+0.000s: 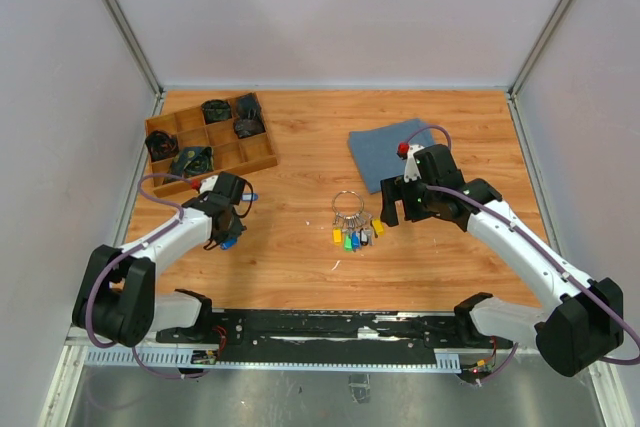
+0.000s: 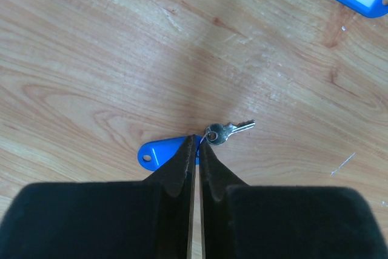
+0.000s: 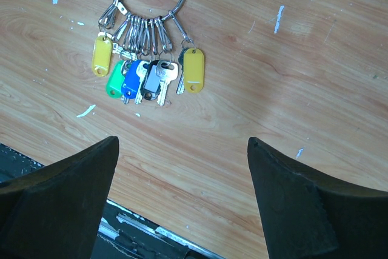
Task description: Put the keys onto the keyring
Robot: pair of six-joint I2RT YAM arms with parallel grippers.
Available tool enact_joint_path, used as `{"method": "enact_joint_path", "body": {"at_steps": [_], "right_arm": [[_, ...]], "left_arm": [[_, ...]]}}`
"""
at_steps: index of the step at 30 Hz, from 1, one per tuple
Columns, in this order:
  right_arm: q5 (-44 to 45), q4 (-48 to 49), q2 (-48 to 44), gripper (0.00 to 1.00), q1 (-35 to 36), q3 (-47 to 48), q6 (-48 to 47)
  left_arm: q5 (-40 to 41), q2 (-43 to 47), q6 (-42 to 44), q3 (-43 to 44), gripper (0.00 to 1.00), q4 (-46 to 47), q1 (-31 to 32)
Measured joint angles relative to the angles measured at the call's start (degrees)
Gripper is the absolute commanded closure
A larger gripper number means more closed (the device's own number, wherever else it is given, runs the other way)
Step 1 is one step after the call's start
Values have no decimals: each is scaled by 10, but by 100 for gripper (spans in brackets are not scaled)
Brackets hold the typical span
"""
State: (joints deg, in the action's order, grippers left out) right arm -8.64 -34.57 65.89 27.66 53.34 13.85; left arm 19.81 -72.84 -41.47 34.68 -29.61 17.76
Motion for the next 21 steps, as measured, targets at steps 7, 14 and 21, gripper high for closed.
{"method": "enact_joint_path", "body": {"at_steps": [7, 14, 21], "right_arm": [[0, 0, -1, 12, 0, 0, 0], [0, 0, -1, 11, 0, 0, -2], [-2, 2, -5, 10, 0, -1, -6]], "left_arm": [[0, 8, 10, 0, 99, 4, 3], [-12, 51, 30, 1, 99, 12, 45], [-60, 84, 60, 7, 100, 60, 103]]}}
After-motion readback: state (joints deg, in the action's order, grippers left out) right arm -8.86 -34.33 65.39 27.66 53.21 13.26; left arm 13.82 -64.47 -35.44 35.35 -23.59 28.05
